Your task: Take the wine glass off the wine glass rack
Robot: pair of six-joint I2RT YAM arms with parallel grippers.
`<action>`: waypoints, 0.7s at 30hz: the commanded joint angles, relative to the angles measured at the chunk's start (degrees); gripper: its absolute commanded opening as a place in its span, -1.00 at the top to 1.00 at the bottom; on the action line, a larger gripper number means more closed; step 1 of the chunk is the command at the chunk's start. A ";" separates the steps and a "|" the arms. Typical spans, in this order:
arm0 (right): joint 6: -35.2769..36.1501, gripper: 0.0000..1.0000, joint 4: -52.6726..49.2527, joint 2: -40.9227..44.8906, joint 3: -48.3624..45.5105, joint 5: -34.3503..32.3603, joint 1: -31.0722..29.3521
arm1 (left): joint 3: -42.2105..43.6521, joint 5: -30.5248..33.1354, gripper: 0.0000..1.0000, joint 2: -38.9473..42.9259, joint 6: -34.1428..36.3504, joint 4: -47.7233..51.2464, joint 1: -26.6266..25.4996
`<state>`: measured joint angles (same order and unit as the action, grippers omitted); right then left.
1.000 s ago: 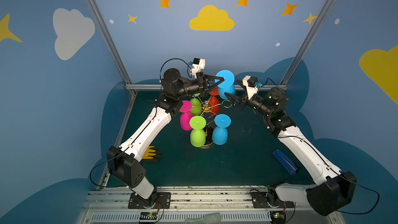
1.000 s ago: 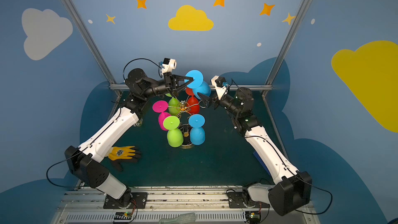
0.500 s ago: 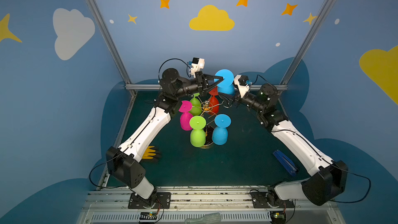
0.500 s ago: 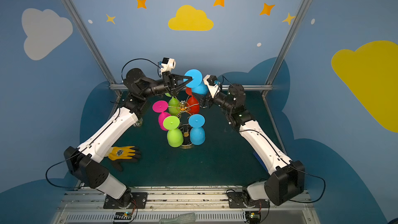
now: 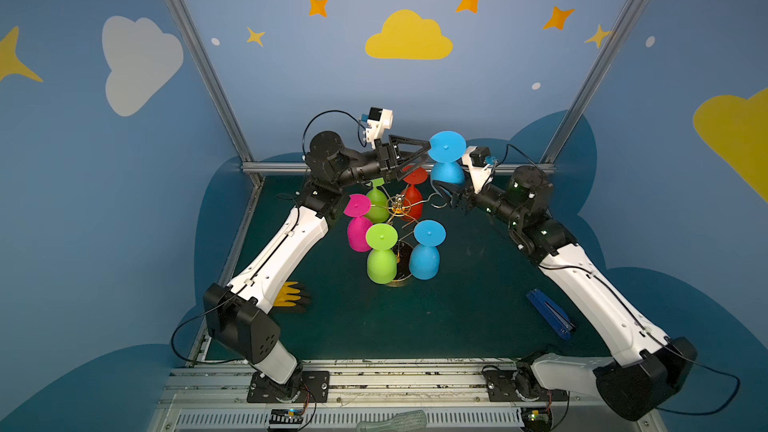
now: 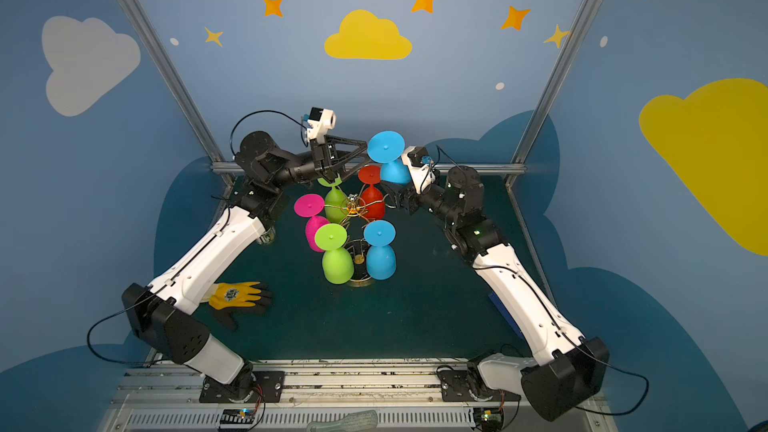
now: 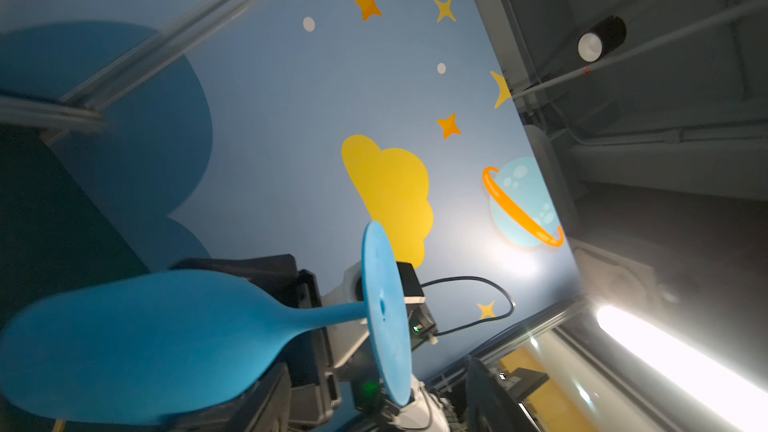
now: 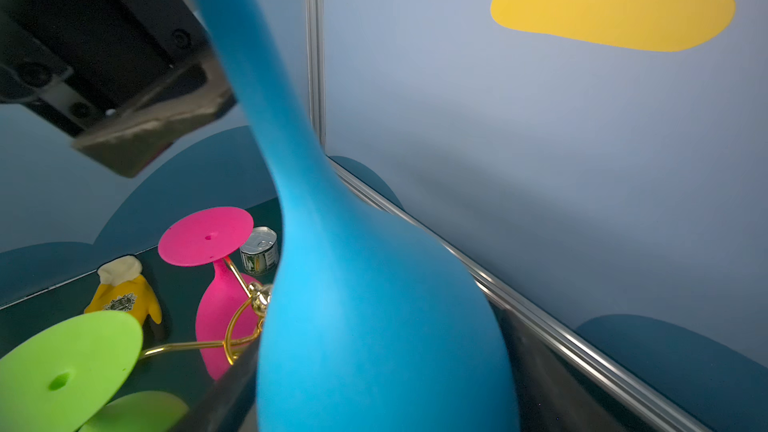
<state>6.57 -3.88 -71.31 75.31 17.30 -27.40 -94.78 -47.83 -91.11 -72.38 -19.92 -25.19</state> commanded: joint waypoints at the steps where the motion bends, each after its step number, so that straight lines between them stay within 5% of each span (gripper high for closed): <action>1: -2.48 0.11 -14.02 3.15 5.63 -6.00 -0.26 | -0.84 3.55 -0.47 3.17 18.84 8.68 0.45; 5: -3.98 0.14 -28.57 3.64 11.39 -8.95 -0.28 | 0.45 14.39 -0.51 5.50 43.73 16.91 -0.89; 10: -4.48 0.17 -39.80 3.55 15.70 -10.68 -0.24 | 5.70 25.84 -0.52 7.39 66.51 10.72 -3.92; 21: -5.51 0.28 -45.56 0.81 20.83 -8.48 -0.55 | 11.37 19.52 -0.47 6.13 84.87 -3.73 -4.73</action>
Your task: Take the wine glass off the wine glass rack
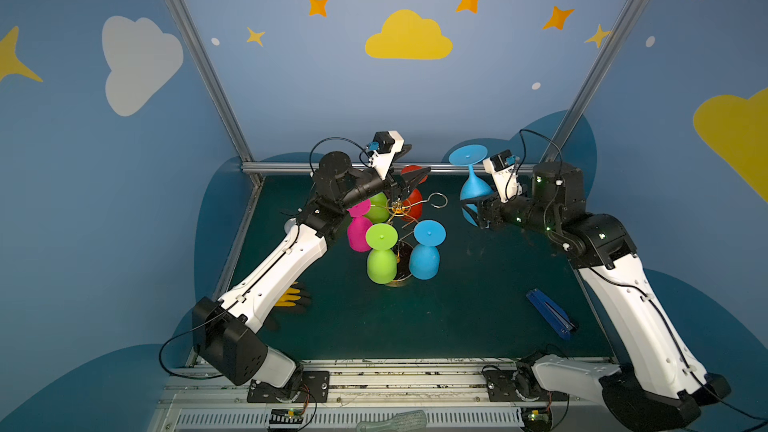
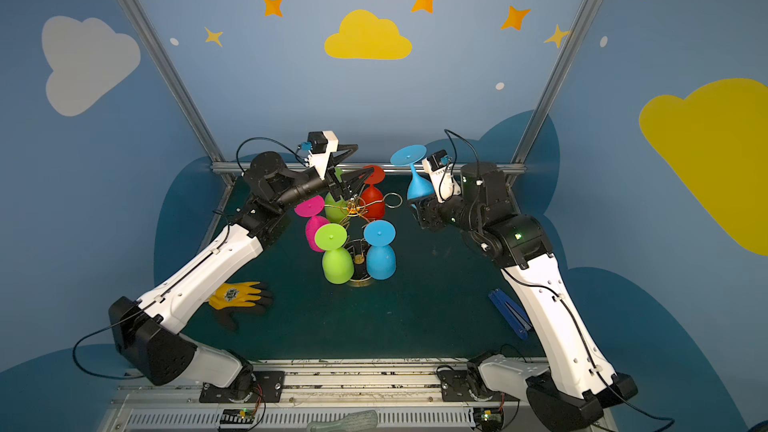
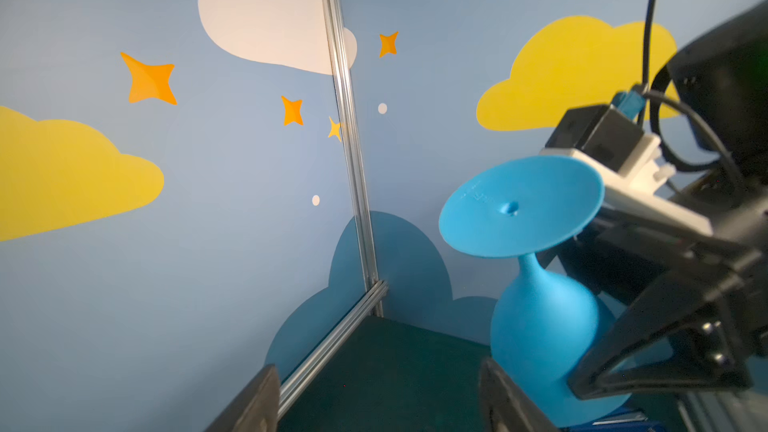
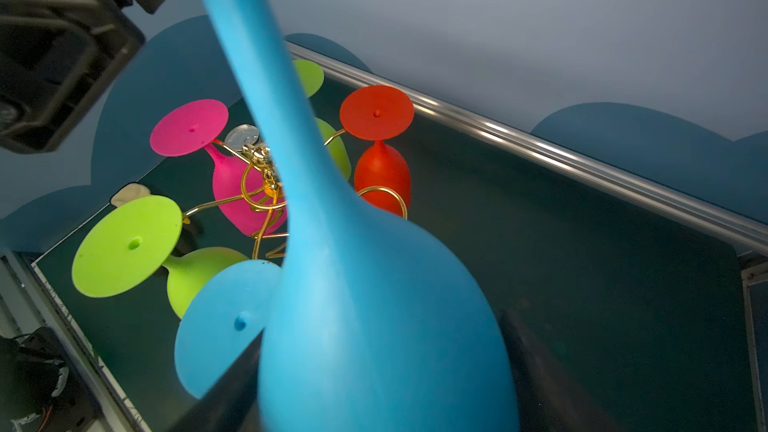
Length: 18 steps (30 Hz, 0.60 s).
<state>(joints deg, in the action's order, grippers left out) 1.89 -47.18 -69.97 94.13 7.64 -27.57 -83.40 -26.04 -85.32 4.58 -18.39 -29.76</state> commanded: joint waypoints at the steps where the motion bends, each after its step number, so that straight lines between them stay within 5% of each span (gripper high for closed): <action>1: -0.83 0.29 -2.22 -0.89 2.16 1.44 -0.38 | -0.01 -2.91 -0.45 0.21 8.99 -5.53 -0.20; 18: -1.32 0.42 -3.55 -7.25 7.52 4.14 -4.10 | -2.06 -9.55 -0.22 -2.50 16.11 -5.62 -1.18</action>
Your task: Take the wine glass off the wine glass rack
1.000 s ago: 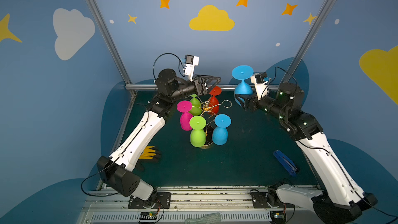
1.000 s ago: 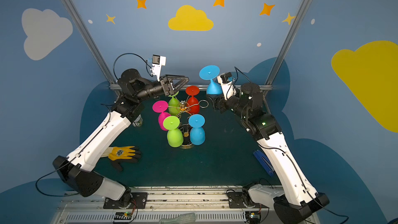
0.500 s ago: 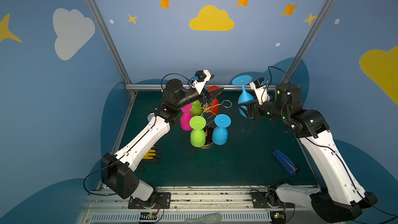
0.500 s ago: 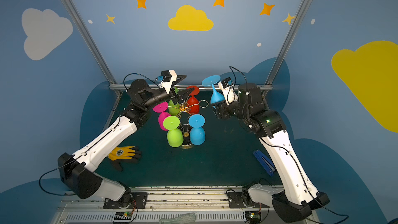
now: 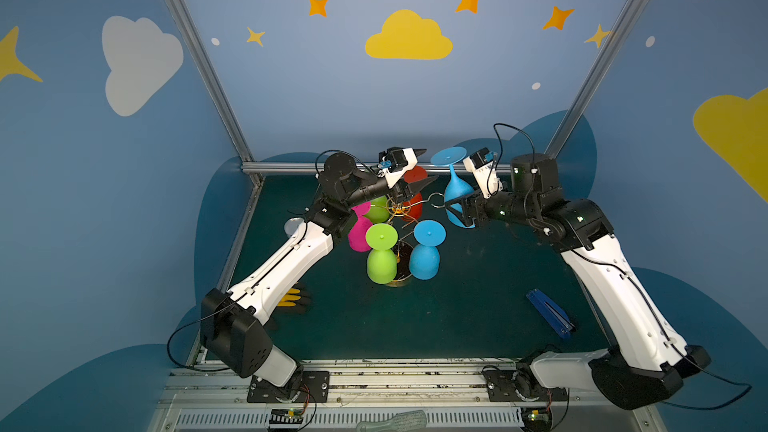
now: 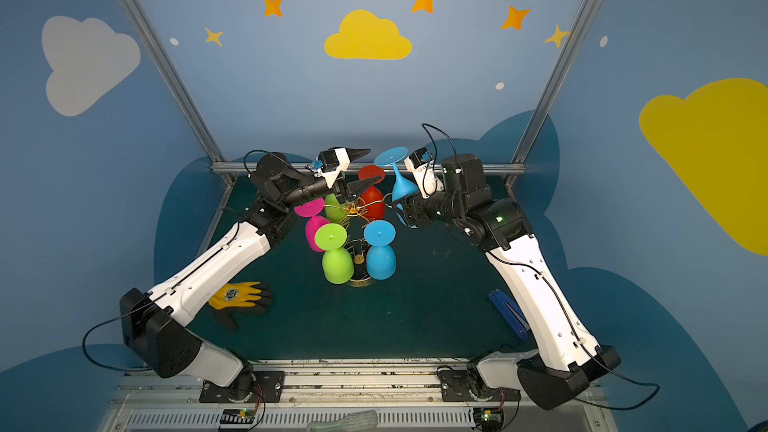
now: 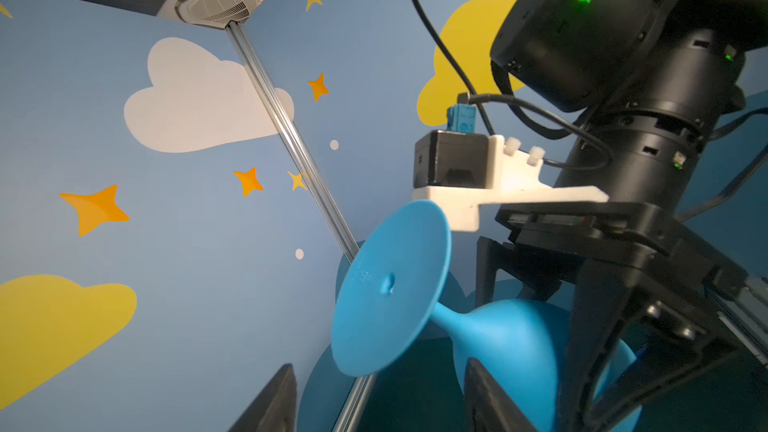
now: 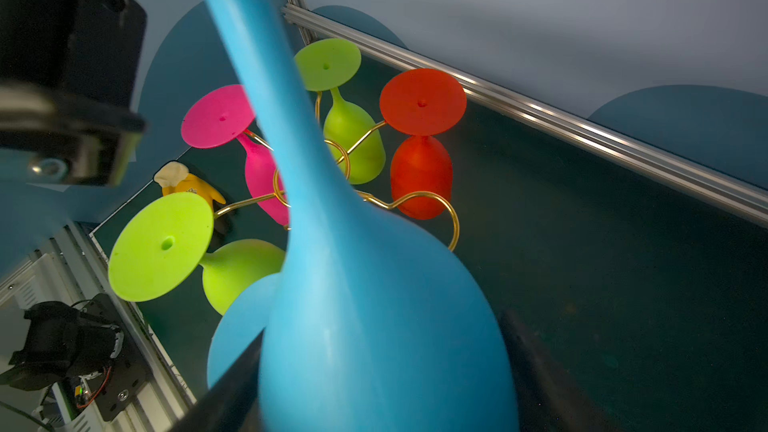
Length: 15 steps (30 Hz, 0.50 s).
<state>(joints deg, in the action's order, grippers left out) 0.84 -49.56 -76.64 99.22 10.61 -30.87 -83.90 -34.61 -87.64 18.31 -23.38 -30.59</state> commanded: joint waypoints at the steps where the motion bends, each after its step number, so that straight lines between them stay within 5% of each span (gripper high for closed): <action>1: -0.16 0.43 -1.56 -0.83 2.79 1.17 -1.15 | -1.73 -0.51 -0.19 -0.33 2.48 -0.63 -0.39; 10: -0.28 0.48 -3.94 -2.32 3.76 1.08 -3.44 | -2.64 1.02 -0.05 -0.38 4.66 -0.80 -0.61; 15: -0.23 0.49 -4.49 -2.84 4.30 0.92 -4.28 | -2.51 0.94 0.22 -0.33 6.51 0.57 -0.92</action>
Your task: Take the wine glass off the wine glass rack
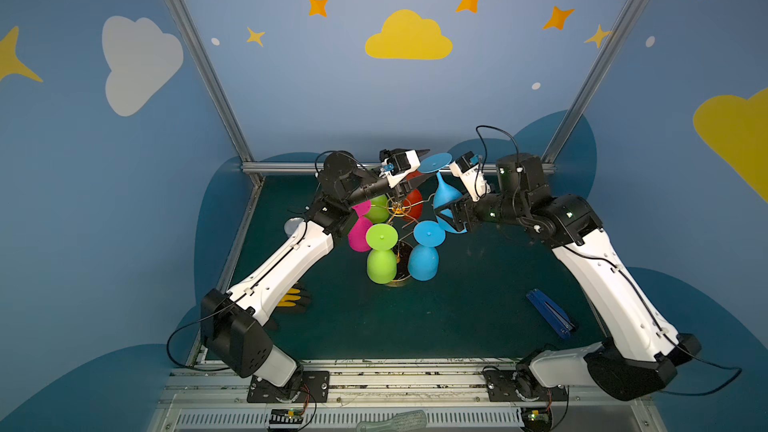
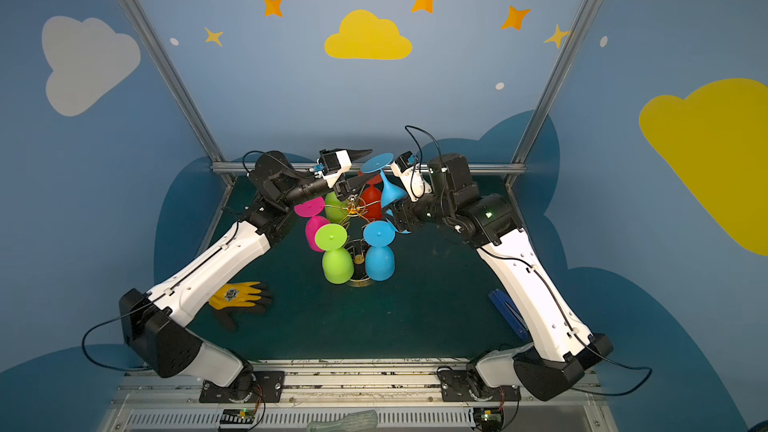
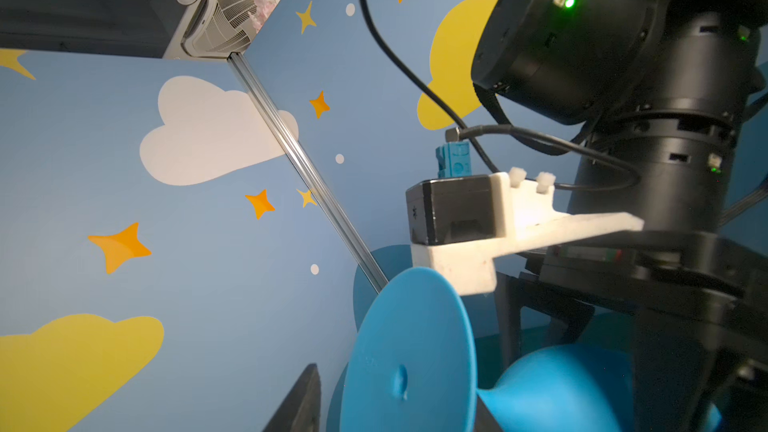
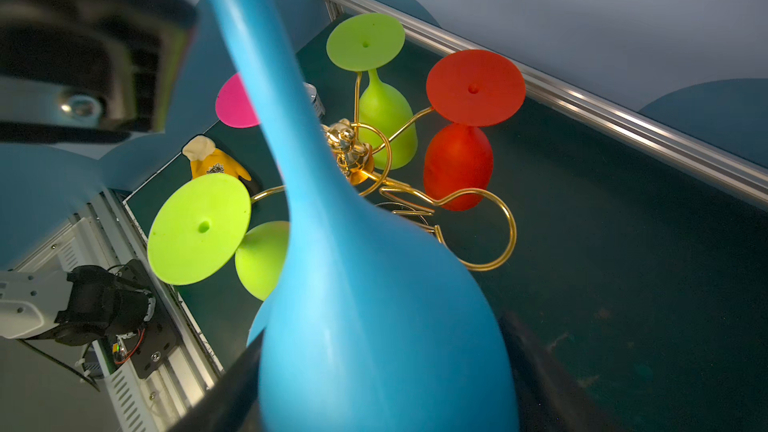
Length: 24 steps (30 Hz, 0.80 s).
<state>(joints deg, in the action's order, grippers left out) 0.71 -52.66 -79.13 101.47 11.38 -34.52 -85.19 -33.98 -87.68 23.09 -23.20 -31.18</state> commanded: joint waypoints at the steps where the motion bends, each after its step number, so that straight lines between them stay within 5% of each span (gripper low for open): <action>1: -0.12 0.49 -1.48 -0.46 2.13 0.09 -0.79 | -1.13 0.41 0.30 -0.24 1.94 0.53 -0.36; 4: -0.10 0.48 -1.73 -0.67 2.33 -0.13 -0.94 | -0.82 0.47 0.62 -0.12 2.38 0.53 -0.48; 9: -0.10 0.38 -1.48 -0.99 2.90 -0.69 -1.01 | -0.32 2.51 0.69 -0.31 1.61 -2.59 -0.55; 12: -0.30 0.12 -1.15 -1.02 3.37 -0.83 -0.98 | -0.19 4.21 0.82 -0.70 -0.40 -5.00 -0.55; 16: -0.56 -0.57 1.44 0.90 2.43 0.42 -0.82 | 0.65 7.90 0.93 -0.65 -6.54 -8.26 -0.64; 24: -7.25 -0.74 19.54 11.36 -7.81 7.96 2.59 | 4.47 18.38 0.93 0.99 -25.79 -11.09 -0.63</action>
<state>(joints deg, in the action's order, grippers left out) -3.07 -41.82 -71.44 96.71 14.28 -32.82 -81.54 -22.09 -88.38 8.27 -29.95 -31.51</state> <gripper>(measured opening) 0.870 0.049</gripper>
